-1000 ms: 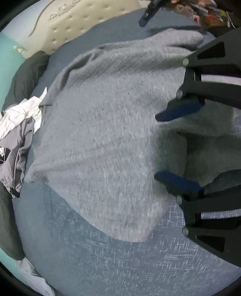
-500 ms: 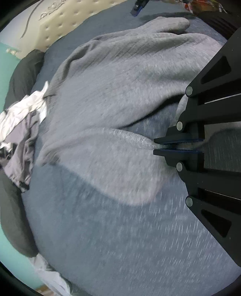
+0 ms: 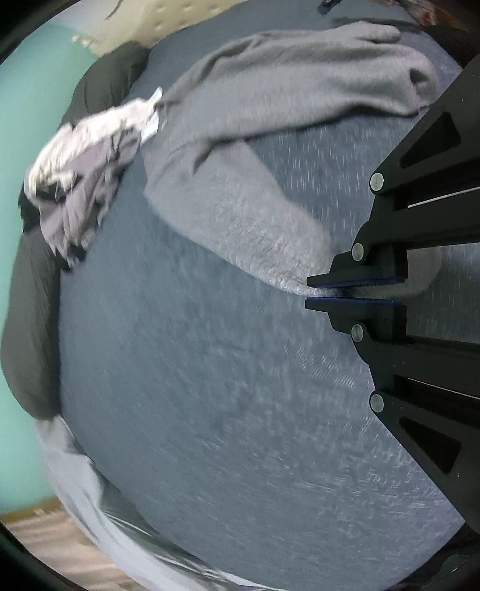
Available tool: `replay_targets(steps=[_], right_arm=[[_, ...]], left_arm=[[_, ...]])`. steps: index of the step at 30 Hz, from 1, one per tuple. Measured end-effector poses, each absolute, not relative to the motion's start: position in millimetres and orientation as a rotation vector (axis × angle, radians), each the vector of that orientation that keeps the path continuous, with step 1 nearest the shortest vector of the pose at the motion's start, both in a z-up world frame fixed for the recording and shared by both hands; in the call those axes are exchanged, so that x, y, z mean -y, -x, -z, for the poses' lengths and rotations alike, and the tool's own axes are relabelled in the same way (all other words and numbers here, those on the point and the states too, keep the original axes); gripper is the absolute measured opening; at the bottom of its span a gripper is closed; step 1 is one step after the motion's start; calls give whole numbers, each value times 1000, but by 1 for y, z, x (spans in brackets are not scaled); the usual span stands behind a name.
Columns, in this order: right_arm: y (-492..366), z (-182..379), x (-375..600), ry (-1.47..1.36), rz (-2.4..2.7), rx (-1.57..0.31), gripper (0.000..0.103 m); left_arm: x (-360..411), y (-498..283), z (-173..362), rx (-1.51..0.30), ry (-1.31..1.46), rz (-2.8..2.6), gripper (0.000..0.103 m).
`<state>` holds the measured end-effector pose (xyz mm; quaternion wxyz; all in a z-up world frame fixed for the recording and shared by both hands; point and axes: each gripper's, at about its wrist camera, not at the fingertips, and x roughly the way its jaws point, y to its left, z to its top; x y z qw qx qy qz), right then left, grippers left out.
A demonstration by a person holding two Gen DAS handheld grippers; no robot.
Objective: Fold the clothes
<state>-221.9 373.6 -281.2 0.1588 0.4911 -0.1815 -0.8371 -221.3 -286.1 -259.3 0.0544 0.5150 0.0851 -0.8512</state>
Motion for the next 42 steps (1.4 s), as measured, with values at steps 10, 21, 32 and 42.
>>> replay_targets(steps=[10,21,32,42], right_arm=[[222,271,-361,-1416,2407,417,24],[216,262,-352,-1404,2414,407,24],[201,248,-341,-1360,2404,368,24],[195,249,-351,-1379,2410,367,24]], left_arm=[[319,232,295,-349,-1625,2496,14],[300,199,280,-413,-1619,2519,44],[216,182,316,-294,-1794,2547,58],[177,179,348,167,-1855,2546,51]])
